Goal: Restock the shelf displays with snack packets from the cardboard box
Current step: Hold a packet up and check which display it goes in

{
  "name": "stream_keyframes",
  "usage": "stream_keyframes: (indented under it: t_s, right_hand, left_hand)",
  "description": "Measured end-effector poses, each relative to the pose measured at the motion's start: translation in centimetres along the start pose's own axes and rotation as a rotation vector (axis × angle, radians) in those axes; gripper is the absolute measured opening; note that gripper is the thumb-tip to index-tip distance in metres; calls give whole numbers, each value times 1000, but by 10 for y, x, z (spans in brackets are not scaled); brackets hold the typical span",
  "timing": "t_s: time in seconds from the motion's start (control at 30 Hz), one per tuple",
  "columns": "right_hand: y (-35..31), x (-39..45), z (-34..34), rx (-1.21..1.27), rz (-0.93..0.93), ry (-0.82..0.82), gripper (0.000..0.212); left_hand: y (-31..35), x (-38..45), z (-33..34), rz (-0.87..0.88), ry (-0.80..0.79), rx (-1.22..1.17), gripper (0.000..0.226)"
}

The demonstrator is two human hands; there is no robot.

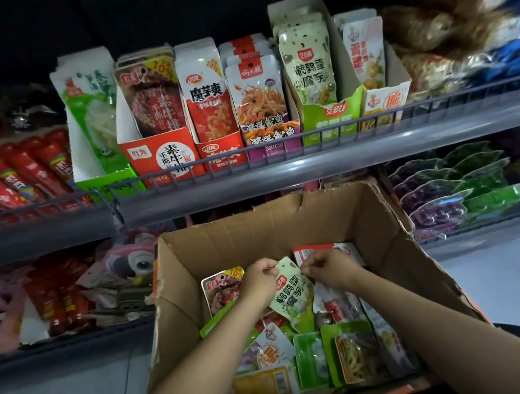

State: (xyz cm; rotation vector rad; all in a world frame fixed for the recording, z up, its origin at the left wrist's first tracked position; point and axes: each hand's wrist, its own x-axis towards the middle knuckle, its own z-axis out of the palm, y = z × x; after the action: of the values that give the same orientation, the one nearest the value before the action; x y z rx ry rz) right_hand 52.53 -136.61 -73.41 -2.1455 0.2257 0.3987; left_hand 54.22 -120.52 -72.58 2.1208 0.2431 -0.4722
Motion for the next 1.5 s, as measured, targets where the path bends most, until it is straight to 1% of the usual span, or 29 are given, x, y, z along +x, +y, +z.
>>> stream_keyframes:
  t_s: [0.1, 0.3, 0.43, 0.53, 0.67, 0.73, 0.83, 0.9, 0.97, 1.03, 1.07, 1.13, 1.2, 1.27, 1.33, 1.5]
  right_hand:
    - [-12, -9, -5, 57, -40, 44, 2]
    - [-39, -33, -16, 139, -117, 76, 2]
    - [-60, -53, -32, 150, -159, 80, 10]
    - [-75, -70, -50, 189, -186, 100, 19]
    - [-94, -87, -76, 269, -206, 140, 21]
    - [-102, -95, -90, 292, -226, 164, 18]
    - [-111, -101, -112, 294, -273, 237, 21]
    - [-117, -102, -125, 297, -274, 286, 16]
    - [-122, -100, -138, 337, -273, 307, 14]
    - [-129, -99, -149, 349, -281, 336, 19]
    - [-132, -99, -154, 351, -280, 355, 18]
    - [-140, -96, -164, 368, -283, 375, 14]
    - [-146, -90, -175, 315, -307, 398, 15]
    - [-154, -83, -185, 295, -332, 436, 13]
    - [-162, -76, -196, 302, -346, 473, 18]
    - [-182, -56, -220, 243, -348, 560, 19]
  left_hand:
    - [14, -8, -18, 76, 17, 22, 18]
    - [49, -32, -52, 214, 19, 31, 15]
    - [75, -55, -67, 286, -5, 9, 12]
    - [94, -71, -75, 328, 39, -60, 14]
    - [121, -85, -85, 329, 92, -191, 7]
    - [135, -91, -89, 322, 87, -226, 10]
    - [155, -95, -94, 330, 105, -232, 11]
    - [169, -96, -96, 315, 112, -247, 14]
    - [183, -96, -97, 241, 37, -366, 20]
    - [198, -98, -98, 164, -94, -518, 25]
    - [205, -97, -99, 153, -142, -574, 26]
    - [217, -90, -99, 170, -177, -655, 32]
    - [229, -81, -98, 206, -154, -692, 42]
    - [240, -73, -97, 242, -113, -708, 47]
    - [251, -66, -97, 280, -90, -723, 45]
    - [278, -47, -95, 336, -53, -779, 41]
